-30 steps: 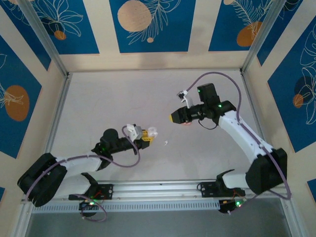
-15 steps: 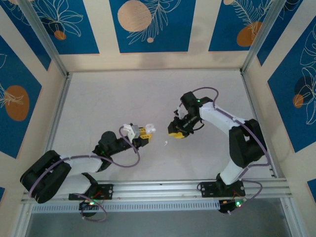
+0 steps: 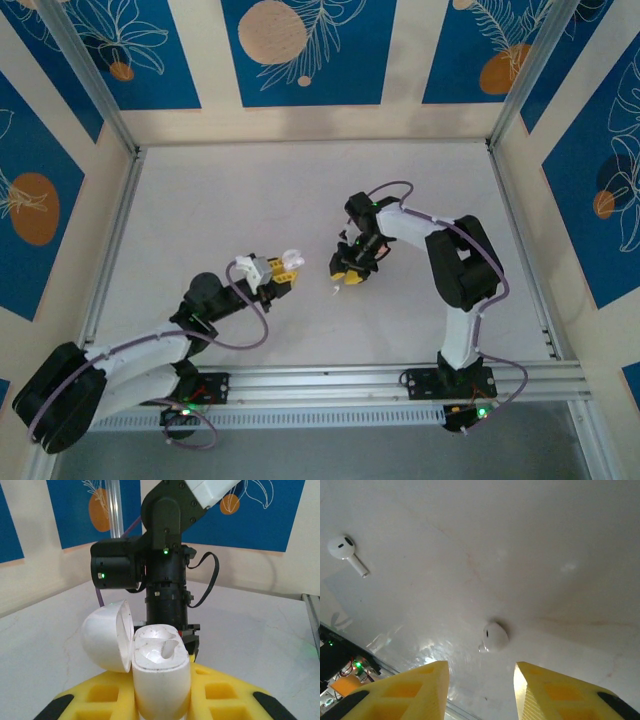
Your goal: Insert the wireless bluetooth earbuds into the charging case
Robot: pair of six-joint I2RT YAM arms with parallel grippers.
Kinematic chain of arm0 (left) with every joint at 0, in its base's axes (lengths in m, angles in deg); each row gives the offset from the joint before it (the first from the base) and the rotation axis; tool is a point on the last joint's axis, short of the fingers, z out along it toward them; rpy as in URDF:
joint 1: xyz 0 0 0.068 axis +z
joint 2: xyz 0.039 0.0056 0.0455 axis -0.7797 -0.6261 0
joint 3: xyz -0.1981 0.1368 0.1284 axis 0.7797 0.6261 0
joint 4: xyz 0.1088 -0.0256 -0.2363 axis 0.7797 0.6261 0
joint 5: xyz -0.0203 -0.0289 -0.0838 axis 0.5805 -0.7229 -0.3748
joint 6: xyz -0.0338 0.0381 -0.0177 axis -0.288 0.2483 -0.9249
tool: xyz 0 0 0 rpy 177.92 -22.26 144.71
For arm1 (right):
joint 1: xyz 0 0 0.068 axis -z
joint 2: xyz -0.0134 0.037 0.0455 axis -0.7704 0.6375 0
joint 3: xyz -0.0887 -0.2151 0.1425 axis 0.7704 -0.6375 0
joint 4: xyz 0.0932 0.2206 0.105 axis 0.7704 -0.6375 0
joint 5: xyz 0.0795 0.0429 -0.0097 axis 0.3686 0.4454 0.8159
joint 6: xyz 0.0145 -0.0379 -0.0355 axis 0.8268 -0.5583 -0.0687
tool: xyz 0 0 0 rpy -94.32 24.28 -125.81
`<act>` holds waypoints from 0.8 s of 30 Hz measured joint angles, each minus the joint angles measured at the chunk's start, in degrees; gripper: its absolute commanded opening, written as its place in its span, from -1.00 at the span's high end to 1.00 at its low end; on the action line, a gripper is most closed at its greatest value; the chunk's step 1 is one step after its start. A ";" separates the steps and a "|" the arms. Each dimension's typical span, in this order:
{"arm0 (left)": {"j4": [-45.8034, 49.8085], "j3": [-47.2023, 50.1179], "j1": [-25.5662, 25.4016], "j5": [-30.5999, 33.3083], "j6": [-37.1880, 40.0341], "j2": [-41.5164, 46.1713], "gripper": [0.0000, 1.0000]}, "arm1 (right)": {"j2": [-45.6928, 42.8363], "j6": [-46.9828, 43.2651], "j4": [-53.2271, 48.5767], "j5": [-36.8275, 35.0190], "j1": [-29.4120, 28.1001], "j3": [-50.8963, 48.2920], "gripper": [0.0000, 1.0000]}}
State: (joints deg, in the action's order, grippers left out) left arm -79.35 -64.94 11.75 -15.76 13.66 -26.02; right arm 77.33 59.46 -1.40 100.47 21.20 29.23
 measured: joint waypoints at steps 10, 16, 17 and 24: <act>8.55 0.94 0.00 2.27 1.66 6.64 0.54 | 4.26 -0.66 0.83 0.74 -2.01 2.56 0.22; 9.99 0.96 0.00 2.80 1.70 6.84 0.55 | 4.57 -1.75 0.81 1.16 -2.91 3.28 0.21; 10.03 0.96 0.00 2.86 1.70 6.84 0.54 | 4.59 -1.92 0.81 1.16 -3.04 3.37 0.21; 10.05 0.96 0.00 2.89 1.70 6.78 0.55 | 4.50 -2.58 -1.75 -0.63 -3.39 6.19 0.14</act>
State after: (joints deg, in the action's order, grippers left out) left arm -69.30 -63.98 11.75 -12.88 15.37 -19.24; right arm 81.83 56.88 -3.15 99.84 17.81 35.42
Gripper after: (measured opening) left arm 0.230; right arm 0.428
